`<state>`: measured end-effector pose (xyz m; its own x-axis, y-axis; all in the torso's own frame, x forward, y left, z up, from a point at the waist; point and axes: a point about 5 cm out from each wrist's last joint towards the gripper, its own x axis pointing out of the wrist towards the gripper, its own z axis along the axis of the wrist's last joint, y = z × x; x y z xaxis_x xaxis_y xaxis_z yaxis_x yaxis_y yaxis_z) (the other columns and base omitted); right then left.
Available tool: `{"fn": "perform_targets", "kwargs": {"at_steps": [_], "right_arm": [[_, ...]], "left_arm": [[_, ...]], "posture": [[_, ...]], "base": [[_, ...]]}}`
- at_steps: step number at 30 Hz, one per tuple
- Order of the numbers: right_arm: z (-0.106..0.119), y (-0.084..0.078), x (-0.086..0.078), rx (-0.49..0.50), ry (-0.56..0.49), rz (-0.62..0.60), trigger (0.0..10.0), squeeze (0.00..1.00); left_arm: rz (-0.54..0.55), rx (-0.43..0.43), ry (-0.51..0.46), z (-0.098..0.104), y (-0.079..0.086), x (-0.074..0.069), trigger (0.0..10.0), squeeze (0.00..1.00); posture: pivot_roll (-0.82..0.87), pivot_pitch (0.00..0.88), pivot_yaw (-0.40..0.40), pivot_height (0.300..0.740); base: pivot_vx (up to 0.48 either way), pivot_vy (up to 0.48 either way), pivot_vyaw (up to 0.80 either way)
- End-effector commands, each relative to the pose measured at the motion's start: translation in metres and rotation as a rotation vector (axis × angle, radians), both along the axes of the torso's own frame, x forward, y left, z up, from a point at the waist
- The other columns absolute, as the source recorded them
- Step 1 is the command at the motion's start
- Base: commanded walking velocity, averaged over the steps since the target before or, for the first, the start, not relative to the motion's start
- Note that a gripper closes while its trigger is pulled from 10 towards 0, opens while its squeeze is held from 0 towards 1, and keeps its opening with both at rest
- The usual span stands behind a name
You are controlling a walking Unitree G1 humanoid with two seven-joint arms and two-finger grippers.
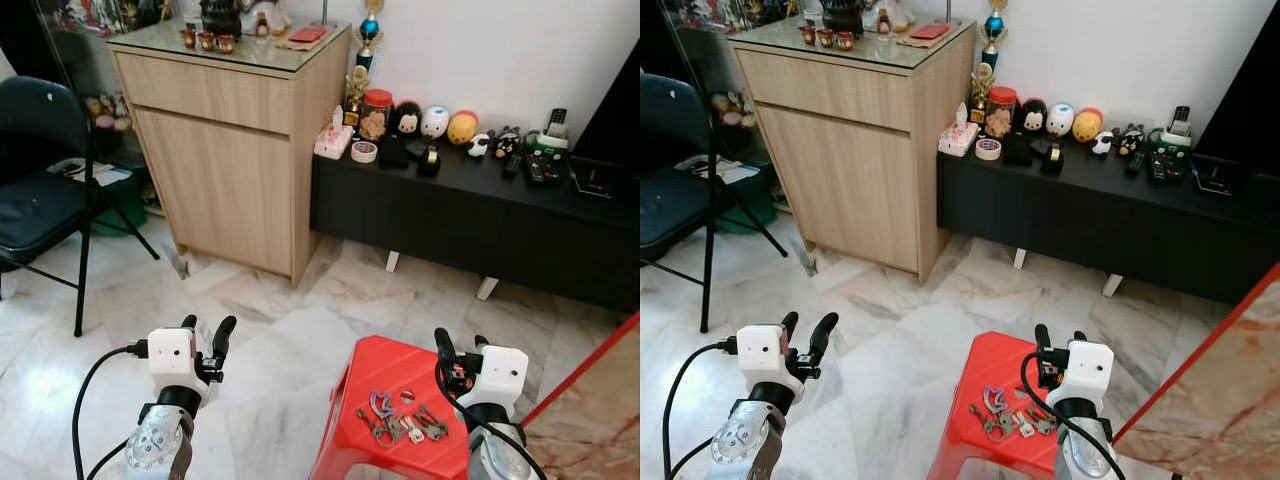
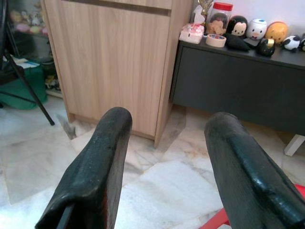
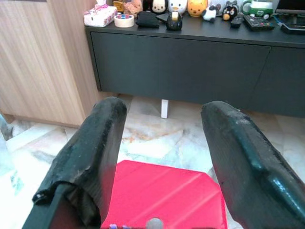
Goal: Hang keys on a hook
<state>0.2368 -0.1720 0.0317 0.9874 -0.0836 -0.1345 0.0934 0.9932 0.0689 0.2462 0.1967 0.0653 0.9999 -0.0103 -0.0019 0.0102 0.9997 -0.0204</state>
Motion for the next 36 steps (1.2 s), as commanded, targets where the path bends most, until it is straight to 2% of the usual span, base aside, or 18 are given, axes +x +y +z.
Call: {"fn": "perform_targets", "kwargs": {"at_steps": [1, 9, 17, 36], "right_arm": [[0.0044, -0.0025, 0.0006, -0.011, -0.018, -0.004, 10.0, 0.0], [0.0006, -0.0034, 0.0007, -0.006, 0.018, -0.016, 10.0, 0.0], [-0.0001, 0.0003, 0.0023, 0.01, 0.011, 0.016, 10.0, 0.0], [-0.0002, 0.0022, 0.0007, 0.003, 0.013, 0.033, 10.0, 0.0]], "left_arm": [[-0.006, -0.011, 0.001, 0.0009, -0.0019, 0.0007, 10.0, 0.0], [-0.013, -0.012, 0.015, -0.0011, -0.0029, -0.0002, 10.0, 0.0], [-0.019, -0.011, 0.02, -0.0015, -0.0035, 0.0, 10.0, 0.0], [-0.045, -0.032, 0.021, 0.0008, -0.0113, 0.0037, 10.0, 0.0]], "posture": [[0.01, 0.0, -0.063, 0.671], [0.01, 0.0, -0.064, 0.671], [0.01, 0.0, -0.063, 0.629], [0.01, 0.0, -0.067, 0.629]], "base": [[0.0, 0.0, 0.0], [0.0, 0.0, 0.0], [0.0, 0.0, 0.0], [0.0, 0.0, 0.0]]}}
